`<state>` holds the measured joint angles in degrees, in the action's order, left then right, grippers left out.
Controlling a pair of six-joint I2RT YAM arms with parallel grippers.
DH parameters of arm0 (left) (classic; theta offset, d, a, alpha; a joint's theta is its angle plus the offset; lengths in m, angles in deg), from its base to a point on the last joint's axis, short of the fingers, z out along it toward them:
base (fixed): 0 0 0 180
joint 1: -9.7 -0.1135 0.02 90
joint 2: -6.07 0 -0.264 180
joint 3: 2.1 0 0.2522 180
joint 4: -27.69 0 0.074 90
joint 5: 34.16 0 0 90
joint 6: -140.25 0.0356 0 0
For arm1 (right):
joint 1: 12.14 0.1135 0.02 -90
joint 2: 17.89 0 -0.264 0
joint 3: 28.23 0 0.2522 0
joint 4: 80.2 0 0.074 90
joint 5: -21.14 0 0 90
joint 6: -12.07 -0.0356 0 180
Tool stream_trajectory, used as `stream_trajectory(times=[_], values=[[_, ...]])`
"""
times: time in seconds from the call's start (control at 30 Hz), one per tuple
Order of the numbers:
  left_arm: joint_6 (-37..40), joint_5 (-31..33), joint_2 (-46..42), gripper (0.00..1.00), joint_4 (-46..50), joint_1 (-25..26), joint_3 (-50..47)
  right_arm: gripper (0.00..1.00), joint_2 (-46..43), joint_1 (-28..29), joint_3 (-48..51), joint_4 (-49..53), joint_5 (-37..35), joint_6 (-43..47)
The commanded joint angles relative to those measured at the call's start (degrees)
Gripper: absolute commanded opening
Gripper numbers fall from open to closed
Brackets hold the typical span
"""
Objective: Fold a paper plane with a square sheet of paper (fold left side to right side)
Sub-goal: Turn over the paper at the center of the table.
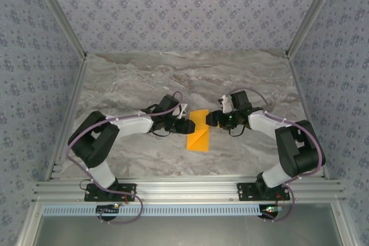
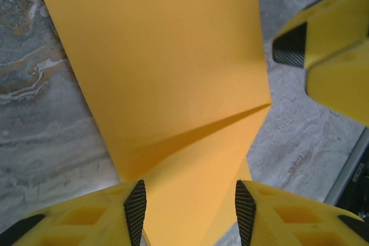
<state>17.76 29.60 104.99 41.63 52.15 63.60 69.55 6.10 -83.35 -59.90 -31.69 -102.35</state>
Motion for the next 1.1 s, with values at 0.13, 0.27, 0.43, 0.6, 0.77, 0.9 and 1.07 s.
stream_trajectory(times=[0.13,0.27,0.43,0.6,0.77,0.9,1.07], values=[[-0.64,0.96,0.16,0.5,-1.37,-0.41,0.37,0.58,3.02,0.53,0.31,-2.07,6.9,-0.77],[-0.69,1.92,-1.71,0.52,-0.78,-0.62,-0.58,0.57,6.82,1.94,-1.02,-3.28,8.76,-2.28],[-1.3,3.13,-4.96,0.53,-0.79,-1.63,-2.76,0.5,9.7,4.25,-2.47,-5.88,10.96,-4.3],[-2.57,3.3,-10.97,0.57,-1.58,-4.18,-6.29,0.17,9.92,4.08,-2.84,-7.31,12.31,-6.09],[-4.5,0.67,-20.19,0.67,-2.94,-7.54,-9.86,0.1,6.36,0.91,-3.0,-10.48,16.56,-7.65],[-6.71,-2.42,-28.65,0.76,-4.87,-10.74,-12.25,0.09,4.48,-2.72,-5.68,-15.25,25.47,-9.71],[-9.79,-6.14,-36.51,0.85,-7.89,-12.68,-12.92,0.1,0.72,-3.13,-12.91,-15.82,32.48,-11.17]])
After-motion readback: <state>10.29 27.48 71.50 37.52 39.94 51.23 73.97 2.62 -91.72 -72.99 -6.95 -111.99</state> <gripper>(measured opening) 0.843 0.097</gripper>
